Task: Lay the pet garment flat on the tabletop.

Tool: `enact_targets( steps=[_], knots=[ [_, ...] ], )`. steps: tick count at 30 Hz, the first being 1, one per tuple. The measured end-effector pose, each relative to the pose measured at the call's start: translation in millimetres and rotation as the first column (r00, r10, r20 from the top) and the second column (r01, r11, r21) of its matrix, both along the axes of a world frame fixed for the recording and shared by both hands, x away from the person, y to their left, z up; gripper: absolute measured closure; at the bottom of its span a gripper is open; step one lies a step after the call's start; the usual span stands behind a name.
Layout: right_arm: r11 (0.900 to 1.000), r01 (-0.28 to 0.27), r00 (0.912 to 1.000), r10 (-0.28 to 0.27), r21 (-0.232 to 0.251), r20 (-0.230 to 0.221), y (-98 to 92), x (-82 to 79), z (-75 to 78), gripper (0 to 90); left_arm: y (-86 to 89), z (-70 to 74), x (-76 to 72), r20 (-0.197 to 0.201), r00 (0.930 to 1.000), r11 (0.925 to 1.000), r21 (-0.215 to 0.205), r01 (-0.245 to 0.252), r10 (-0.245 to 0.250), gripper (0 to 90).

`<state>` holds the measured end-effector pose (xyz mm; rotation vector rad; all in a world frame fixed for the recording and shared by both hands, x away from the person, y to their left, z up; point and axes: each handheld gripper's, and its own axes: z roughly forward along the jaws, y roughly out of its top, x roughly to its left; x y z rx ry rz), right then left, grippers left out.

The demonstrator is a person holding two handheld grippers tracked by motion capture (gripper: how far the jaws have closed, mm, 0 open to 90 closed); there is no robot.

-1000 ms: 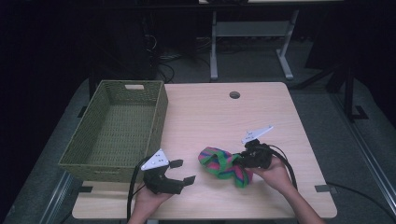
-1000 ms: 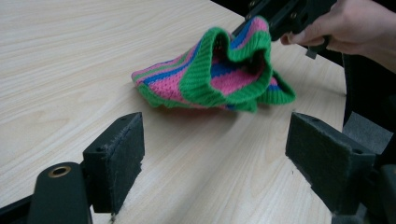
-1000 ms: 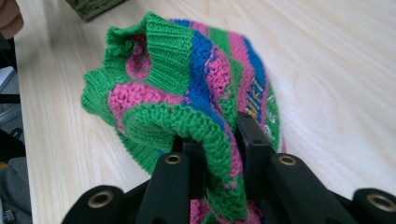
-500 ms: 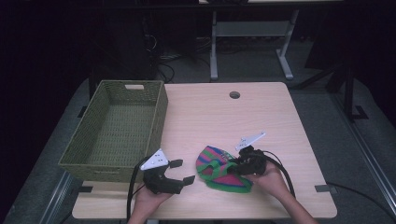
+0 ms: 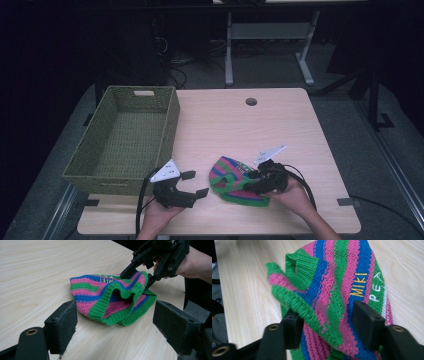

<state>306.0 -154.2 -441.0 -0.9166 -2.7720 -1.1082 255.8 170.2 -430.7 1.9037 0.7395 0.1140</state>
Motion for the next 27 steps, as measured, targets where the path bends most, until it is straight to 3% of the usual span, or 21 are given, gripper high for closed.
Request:
enact_targets(
  steps=[9, 16, 21, 27],
  knots=[
    [0.999, -0.035, 0.9993, 0.036, 0.032, -0.013, -8.0, -8.1, 11.6, 35.3, -0.2, 0.3, -0.2, -0.001, 1.0, 1.0, -0.001, -0.001, 0.001, 19.3],
    [0.996, -0.079, 0.9967, 0.079, 0.035, 0.021, -0.9, -15.1, 27.8, 37.3, 0.8, 1.0, -0.2, 0.001, 1.0, 1.0, -0.005, -0.003, 0.003, 19.3],
    [0.992, -0.128, 0.9915, 0.127, 0.024, 0.027, 9.1, -22.3, 28.8, 40.8, 0.9, 0.5, 0.1, 0.0, 1.0, 1.0, -0.003, -0.002, 0.002, 19.3],
    [0.984, -0.179, 0.9837, 0.179, -0.008, 0.019, 23.5, -27.1, 18.8, 44.2, 0.0, 0.5, -0.8, 0.001, 1.0, 1.0, -0.004, 0.0, 0.0, 19.3]
  ],
)
